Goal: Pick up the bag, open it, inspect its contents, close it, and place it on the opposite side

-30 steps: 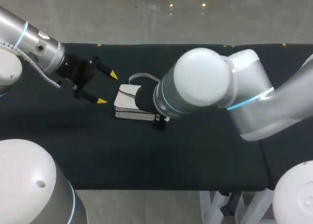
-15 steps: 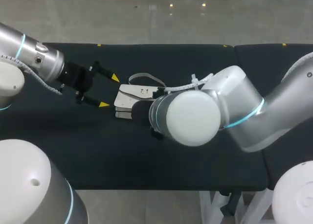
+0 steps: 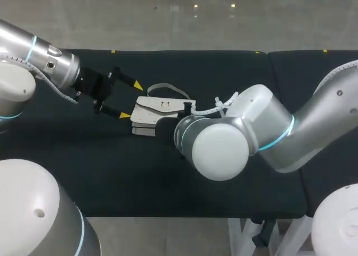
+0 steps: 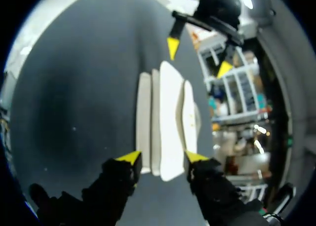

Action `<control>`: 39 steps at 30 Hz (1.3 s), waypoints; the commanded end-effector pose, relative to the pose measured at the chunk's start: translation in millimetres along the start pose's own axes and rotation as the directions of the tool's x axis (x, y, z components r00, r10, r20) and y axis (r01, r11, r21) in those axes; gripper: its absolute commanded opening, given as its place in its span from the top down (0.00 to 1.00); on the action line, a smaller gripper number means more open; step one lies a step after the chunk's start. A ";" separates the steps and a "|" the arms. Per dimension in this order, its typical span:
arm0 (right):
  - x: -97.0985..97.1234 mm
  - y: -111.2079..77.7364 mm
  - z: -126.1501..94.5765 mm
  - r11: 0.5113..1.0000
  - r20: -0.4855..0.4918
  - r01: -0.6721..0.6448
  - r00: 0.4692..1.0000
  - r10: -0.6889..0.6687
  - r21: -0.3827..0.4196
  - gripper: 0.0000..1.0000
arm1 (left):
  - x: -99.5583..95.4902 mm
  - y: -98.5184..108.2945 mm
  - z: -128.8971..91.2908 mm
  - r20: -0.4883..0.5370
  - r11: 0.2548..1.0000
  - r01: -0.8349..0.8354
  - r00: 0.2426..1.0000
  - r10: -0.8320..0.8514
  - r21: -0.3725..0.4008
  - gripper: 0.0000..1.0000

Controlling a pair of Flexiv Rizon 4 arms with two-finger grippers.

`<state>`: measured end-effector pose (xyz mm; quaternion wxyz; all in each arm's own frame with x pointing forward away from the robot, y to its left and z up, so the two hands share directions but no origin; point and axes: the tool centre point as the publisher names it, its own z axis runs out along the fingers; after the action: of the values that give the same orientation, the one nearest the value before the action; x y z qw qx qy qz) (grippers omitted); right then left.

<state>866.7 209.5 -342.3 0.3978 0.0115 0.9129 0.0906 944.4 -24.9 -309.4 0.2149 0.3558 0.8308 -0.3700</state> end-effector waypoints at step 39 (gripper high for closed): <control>0.6 -21.5 45.7 1.000 0.036 0.008 0.999 -0.009 0.025 1.00 | -8.8 3.5 25.1 -0.022 0.999 -0.029 0.999 0.029 0.018 0.00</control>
<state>902.6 197.0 -371.1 0.4021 0.0163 0.9128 0.0693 956.8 -46.7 -318.0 0.2013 0.3741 0.8273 -0.3676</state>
